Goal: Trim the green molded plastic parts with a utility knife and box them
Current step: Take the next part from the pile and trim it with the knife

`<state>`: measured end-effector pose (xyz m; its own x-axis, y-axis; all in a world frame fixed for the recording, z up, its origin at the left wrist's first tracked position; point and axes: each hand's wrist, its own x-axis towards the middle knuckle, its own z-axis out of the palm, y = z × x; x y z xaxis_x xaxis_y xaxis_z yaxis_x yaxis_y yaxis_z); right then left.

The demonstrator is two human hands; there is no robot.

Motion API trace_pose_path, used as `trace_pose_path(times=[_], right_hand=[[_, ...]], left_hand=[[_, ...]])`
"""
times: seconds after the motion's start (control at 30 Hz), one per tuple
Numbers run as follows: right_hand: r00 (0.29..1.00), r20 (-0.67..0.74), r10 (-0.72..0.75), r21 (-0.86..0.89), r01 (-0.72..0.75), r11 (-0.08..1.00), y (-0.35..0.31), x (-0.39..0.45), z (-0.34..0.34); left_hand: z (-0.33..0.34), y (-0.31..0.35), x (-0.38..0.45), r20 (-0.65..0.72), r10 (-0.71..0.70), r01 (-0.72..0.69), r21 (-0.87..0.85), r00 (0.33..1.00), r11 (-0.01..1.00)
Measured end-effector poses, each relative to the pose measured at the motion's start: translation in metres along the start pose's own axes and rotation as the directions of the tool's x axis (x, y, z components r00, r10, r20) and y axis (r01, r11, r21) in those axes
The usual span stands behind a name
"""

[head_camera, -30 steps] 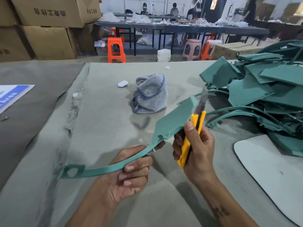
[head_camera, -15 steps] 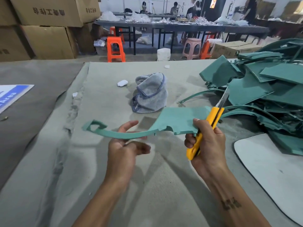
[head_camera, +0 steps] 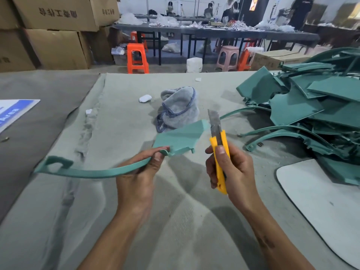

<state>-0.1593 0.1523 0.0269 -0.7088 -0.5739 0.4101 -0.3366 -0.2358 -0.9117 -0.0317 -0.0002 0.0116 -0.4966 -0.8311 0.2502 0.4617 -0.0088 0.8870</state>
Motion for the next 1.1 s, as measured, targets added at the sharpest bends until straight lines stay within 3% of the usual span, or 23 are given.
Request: trace_pose_path(times=[0.1, 0.2, 0.3, 0.43, 0.6, 0.67, 0.73, 0.8, 0.9, 1.1], right_hand=[[0.971, 0.135, -0.199, -0.348, 0.234, 0.908, 0.003, 0.0, -0.014], [0.973, 0.172, -0.153, -0.328, 0.203, 0.922, 0.006, 0.001, -0.018], [0.98, 0.124, -0.159, -0.421, 0.197, 0.885, 0.01, 0.003, -0.018], [0.95, -0.036, -0.311, -0.631, 0.22, 0.744, 0.011, 0.006, -0.024], [0.915, 0.172, -0.364, -0.457, 0.401, 0.794, 0.008, 0.004, -0.022], [0.936, 0.092, -0.34, -0.53, 0.335, 0.779, 0.012, 0.005, -0.02], [0.951, -0.077, -0.3, -0.593, 0.198, 0.78, 0.018, 0.008, -0.02], [0.945, -0.171, -0.28, -0.505, 0.16, 0.848, 0.021, 0.008, -0.022], [0.95, -0.147, -0.275, -0.299, 0.222, 0.928, 0.02, 0.005, -0.016], [0.968, -0.103, -0.229, -0.121, 0.216, 0.969, 0.019, -0.002, 0.01]], left_hand=[[0.004, 0.007, 0.001, -0.016, -0.146, 0.137, -0.258, 0.989, 0.956], [0.006, 0.012, 0.002, -0.041, -0.248, 0.21, -0.415, 0.968, 0.886], [0.006, 0.016, 0.003, -0.053, -0.263, 0.22, -0.404, 0.963, 0.888], [0.006, 0.016, 0.005, -0.046, -0.235, 0.202, -0.368, 0.971, 0.907], [0.005, 0.014, 0.003, 0.028, -0.242, 0.236, -0.356, 0.97, 0.904], [0.004, 0.015, 0.004, 0.021, -0.261, 0.25, -0.361, 0.965, 0.898], [0.003, 0.017, 0.006, 0.0, -0.29, 0.268, -0.388, 0.957, 0.882], [0.003, 0.021, 0.006, 0.005, -0.342, 0.307, -0.451, 0.94, 0.838], [0.006, 0.024, 0.004, 0.061, -0.409, 0.38, -0.515, 0.91, 0.768], [0.01, 0.027, -0.001, 0.183, -0.464, 0.483, -0.542, 0.867, 0.688]])
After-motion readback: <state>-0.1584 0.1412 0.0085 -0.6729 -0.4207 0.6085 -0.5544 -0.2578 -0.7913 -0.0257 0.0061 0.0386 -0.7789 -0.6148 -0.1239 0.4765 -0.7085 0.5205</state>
